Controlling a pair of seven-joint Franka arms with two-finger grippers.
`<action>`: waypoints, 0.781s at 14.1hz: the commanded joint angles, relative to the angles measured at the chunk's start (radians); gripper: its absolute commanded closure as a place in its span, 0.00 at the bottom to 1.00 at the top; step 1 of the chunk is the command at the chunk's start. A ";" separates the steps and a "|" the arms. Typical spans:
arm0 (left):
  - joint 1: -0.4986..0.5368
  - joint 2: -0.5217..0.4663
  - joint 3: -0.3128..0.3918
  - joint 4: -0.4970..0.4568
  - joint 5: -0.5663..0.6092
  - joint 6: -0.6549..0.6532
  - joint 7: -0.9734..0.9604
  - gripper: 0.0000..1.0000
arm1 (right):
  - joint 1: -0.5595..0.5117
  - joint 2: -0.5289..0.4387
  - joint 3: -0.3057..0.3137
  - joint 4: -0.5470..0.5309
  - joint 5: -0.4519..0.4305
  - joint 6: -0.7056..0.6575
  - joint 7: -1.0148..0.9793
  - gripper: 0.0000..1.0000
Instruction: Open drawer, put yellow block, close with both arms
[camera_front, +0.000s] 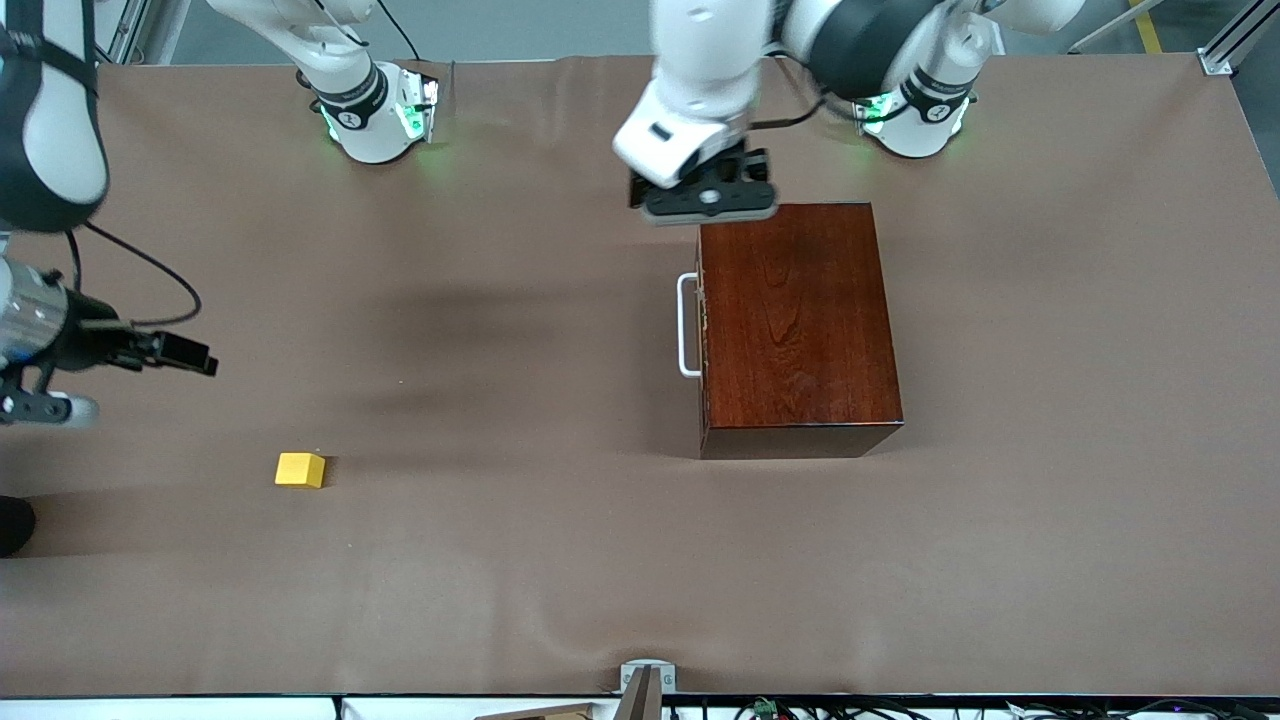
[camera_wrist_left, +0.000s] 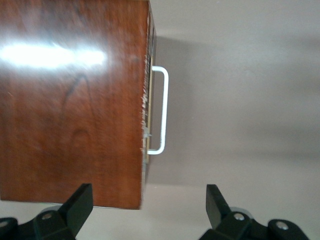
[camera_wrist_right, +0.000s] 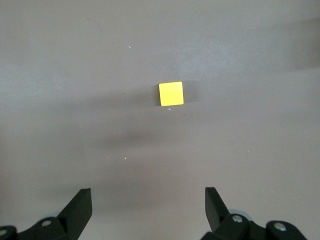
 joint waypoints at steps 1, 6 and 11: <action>-0.069 0.125 0.014 0.108 0.068 -0.013 -0.096 0.00 | -0.011 0.074 0.013 0.015 -0.011 0.052 -0.004 0.00; -0.129 0.243 0.013 0.112 0.173 0.048 -0.154 0.00 | -0.024 0.219 0.014 0.032 0.000 0.239 -0.006 0.00; -0.131 0.340 0.011 0.110 0.238 0.076 -0.058 0.00 | 0.000 0.289 0.011 0.023 -0.011 0.314 -0.004 0.00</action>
